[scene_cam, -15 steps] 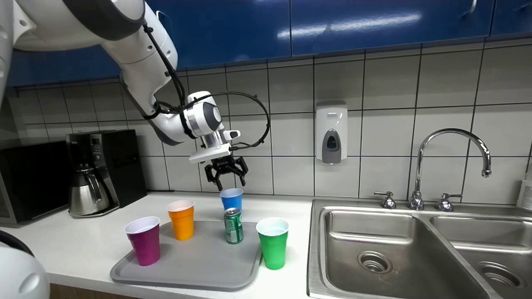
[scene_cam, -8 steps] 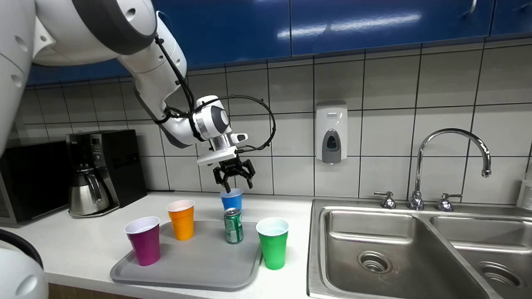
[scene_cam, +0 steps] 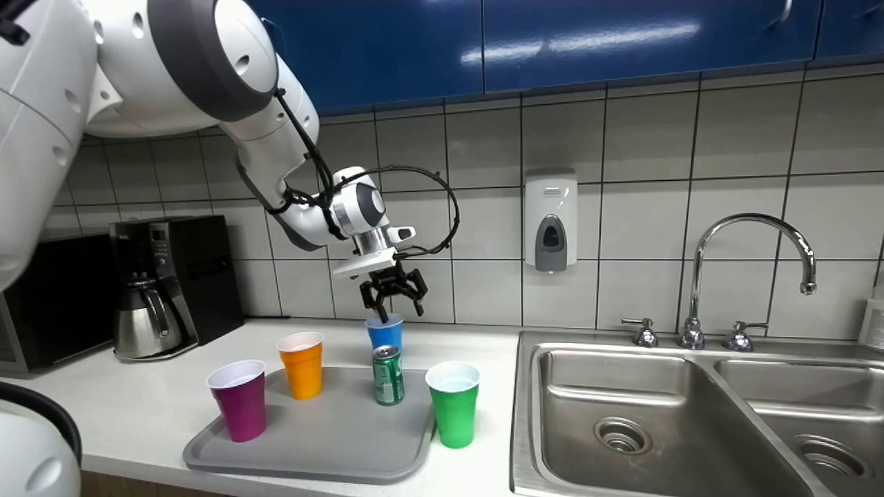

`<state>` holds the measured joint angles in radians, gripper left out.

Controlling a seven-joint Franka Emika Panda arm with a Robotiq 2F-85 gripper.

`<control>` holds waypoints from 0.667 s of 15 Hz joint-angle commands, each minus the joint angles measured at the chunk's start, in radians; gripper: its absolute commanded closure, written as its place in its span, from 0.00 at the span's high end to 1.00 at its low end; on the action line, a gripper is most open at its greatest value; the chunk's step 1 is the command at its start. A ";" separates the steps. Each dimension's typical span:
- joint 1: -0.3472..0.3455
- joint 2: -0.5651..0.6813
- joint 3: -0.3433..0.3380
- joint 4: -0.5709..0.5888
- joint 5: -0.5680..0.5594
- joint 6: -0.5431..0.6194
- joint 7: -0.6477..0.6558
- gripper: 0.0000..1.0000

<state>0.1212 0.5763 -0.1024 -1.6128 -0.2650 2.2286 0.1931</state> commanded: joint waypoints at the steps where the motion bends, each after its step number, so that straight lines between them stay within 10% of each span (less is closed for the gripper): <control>1: -0.007 0.058 0.006 0.093 0.012 -0.063 0.015 1.00; 2: -0.007 0.069 0.006 0.102 0.014 -0.067 0.017 0.75; 10: -0.005 0.112 0.006 0.139 0.015 -0.082 0.011 0.18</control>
<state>0.1212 0.6675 -0.1025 -1.5265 -0.2613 2.1881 0.1941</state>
